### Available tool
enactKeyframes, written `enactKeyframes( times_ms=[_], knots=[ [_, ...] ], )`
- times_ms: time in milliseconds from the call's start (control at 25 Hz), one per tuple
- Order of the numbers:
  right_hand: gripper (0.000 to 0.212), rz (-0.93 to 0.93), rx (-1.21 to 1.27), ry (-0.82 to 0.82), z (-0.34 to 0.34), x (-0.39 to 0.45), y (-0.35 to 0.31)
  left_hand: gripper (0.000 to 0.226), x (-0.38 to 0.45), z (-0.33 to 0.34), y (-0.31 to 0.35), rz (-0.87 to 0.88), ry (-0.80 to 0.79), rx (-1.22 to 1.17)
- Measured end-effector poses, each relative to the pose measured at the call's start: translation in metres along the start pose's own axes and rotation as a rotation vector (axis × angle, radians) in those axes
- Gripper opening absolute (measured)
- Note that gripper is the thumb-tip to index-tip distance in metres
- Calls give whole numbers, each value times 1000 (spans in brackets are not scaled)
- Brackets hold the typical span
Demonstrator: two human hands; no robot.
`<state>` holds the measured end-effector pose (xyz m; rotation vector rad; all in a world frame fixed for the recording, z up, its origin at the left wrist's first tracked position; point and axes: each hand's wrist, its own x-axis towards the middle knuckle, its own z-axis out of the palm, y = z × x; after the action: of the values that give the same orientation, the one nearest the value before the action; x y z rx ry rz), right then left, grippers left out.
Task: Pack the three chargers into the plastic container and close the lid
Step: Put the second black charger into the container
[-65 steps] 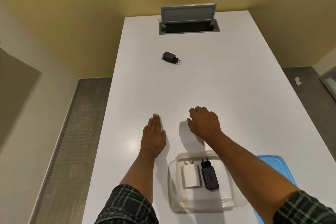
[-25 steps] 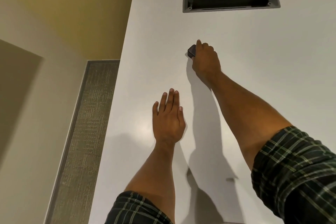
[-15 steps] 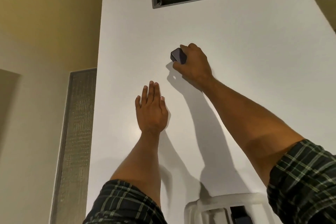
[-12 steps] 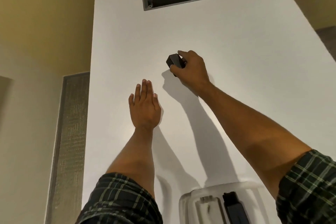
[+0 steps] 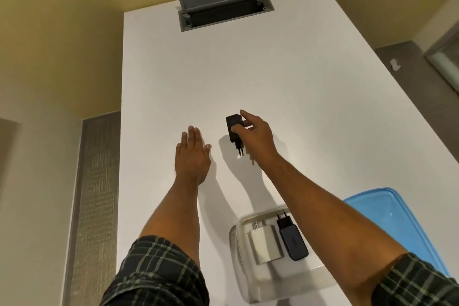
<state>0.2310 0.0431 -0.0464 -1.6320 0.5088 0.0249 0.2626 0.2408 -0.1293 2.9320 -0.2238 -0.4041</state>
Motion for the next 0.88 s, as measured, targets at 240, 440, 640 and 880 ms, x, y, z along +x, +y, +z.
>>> enactKeyframes(
  times_ms=[240,440,640,880],
  knots=[
    [37,57,262,-118,-24,-46,-11,63,-65,10,5,0,-92,-73],
    [25,53,260,-259,-59,-93,-21,67,-129,14,10,-29,-123,-89],
    [59,-86,-267,-428,-98,-134,-13,110,-199,28,12,-40,-122,-154],
    [56,-435,-1020,-783,-124,-166,-18,111,-234,52,9,-76,-255,-163]
  ],
)
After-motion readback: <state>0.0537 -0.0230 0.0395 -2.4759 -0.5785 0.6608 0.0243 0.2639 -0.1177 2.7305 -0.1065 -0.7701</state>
